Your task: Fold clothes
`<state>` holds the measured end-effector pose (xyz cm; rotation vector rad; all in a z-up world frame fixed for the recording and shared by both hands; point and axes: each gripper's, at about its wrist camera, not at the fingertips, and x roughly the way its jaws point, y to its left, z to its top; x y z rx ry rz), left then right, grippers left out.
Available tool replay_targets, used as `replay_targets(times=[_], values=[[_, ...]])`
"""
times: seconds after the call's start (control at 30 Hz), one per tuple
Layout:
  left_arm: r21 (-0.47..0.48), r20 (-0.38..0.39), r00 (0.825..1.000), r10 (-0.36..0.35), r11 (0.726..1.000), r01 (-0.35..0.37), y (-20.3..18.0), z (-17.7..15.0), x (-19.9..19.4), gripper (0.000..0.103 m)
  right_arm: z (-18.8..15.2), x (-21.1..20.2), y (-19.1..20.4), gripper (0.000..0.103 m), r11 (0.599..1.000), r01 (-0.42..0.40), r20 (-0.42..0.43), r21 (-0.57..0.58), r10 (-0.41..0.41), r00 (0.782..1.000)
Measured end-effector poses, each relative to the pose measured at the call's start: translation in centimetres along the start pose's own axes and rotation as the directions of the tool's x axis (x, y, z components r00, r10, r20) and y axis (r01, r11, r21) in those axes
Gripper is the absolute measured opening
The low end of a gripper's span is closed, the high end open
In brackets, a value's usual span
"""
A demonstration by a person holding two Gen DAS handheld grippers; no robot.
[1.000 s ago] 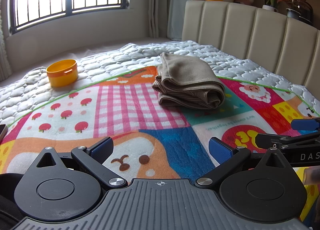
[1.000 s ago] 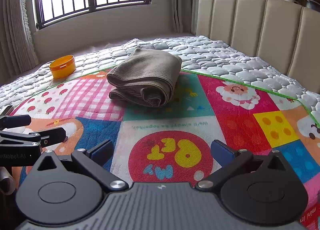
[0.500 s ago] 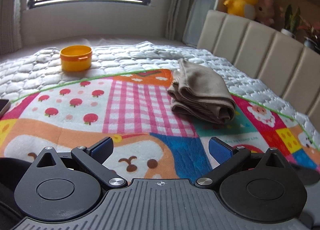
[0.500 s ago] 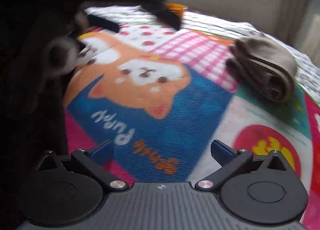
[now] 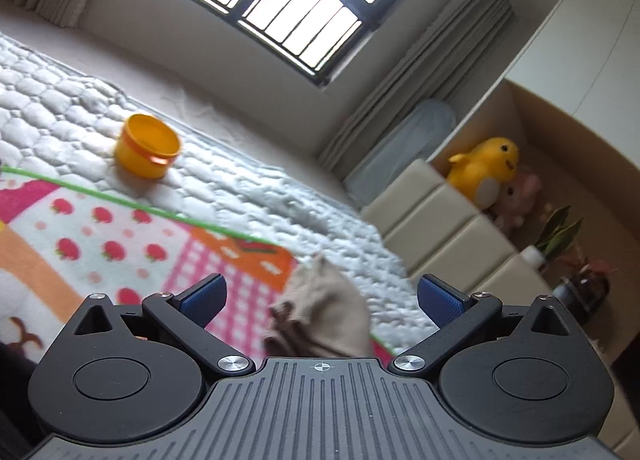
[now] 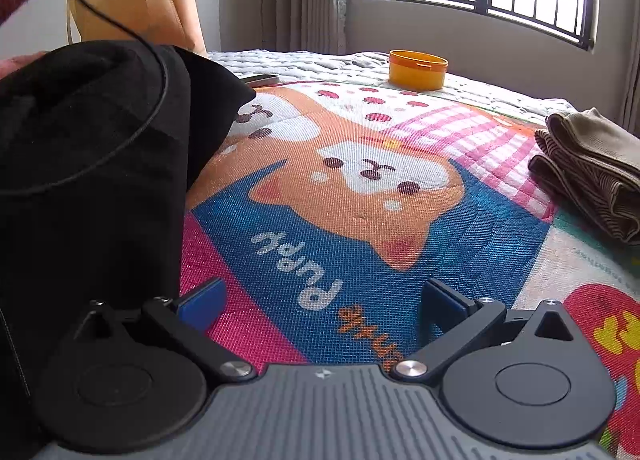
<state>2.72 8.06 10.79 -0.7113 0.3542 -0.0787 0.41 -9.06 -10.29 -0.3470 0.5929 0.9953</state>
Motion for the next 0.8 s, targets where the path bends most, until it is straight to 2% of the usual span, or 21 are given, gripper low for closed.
replay_targets(times=[0.1, 0.2, 0.27, 0.37, 0.43, 0.53, 0.6, 0.67, 0.7, 0.8], values=[[0.017, 0.013, 0.997, -0.082, 0.997, 0.082, -4.1, -0.2, 0.1, 0.103, -0.1, 0.1, -0.1, 0.103, 1.000, -0.004, -0.001, 0.005, 0.004, 1.000], [0.065, 0.036, 0.993, -0.110, 0.992, 0.108, -6.7, -0.8, -0.4, 0.103, -0.2, 0.1, -0.1, 0.103, 1.000, -0.002, -0.001, 0.003, 0.002, 1.000], [0.058, 0.003, 0.990, -0.140, 0.988, 0.140, -7.0, -0.7, -0.4, 0.103, -0.2, 0.2, -0.2, 0.103, 1.000, -0.003, -0.001, 0.004, 0.003, 1.000], [0.076, -0.094, 0.979, -0.179, 0.979, 0.187, -7.6, -0.9, 0.2, 0.103, -0.2, 0.2, -0.1, 0.103, 1.000, -0.003, -0.001, 0.003, 0.003, 1.000], [0.079, -0.114, 0.977, -0.178, 0.979, 0.188, -7.6, -0.8, 0.7, 0.103, -0.2, 0.2, -0.1, 0.103, 1.000, -0.003, -0.001, 0.003, 0.003, 1.000], [0.213, -0.077, 0.990, -0.119, 0.968, 0.133, -7.2, -0.7, 1.7, 0.103, -0.2, 0.2, -0.2, 0.103, 1.000, -0.004, -0.001, 0.005, 0.004, 1.000], [0.305, -0.024, 0.999, -0.040, 0.951, 0.045, -5.9, -1.3, 2.6, 0.103, -0.2, 0.2, -0.2, 0.103, 1.000, -0.004, -0.001, 0.004, 0.004, 1.000], [0.383, 0.038, 0.999, 0.031, 0.923, -0.043, -4.2, -2.0, 3.7, 0.103, -0.2, 0.2, -0.2, 0.103, 1.000, -0.004, -0.001, 0.004, 0.004, 1.000], [0.398, 0.056, 0.996, 0.067, 0.913, -0.084, -3.1, -2.3, 4.5, 0.103, -0.2, 0.2, -0.1, 0.103, 1.000, -0.003, -0.002, 0.003, 0.003, 1.000], [0.330, 0.025, 0.982, 0.187, 0.926, -0.185, 0.8, -3.0, 8.4, 0.103, -0.2, 0.2, 0.0, 0.103, 1.000, 0.002, -0.004, -0.003, -0.002, 1.000]])
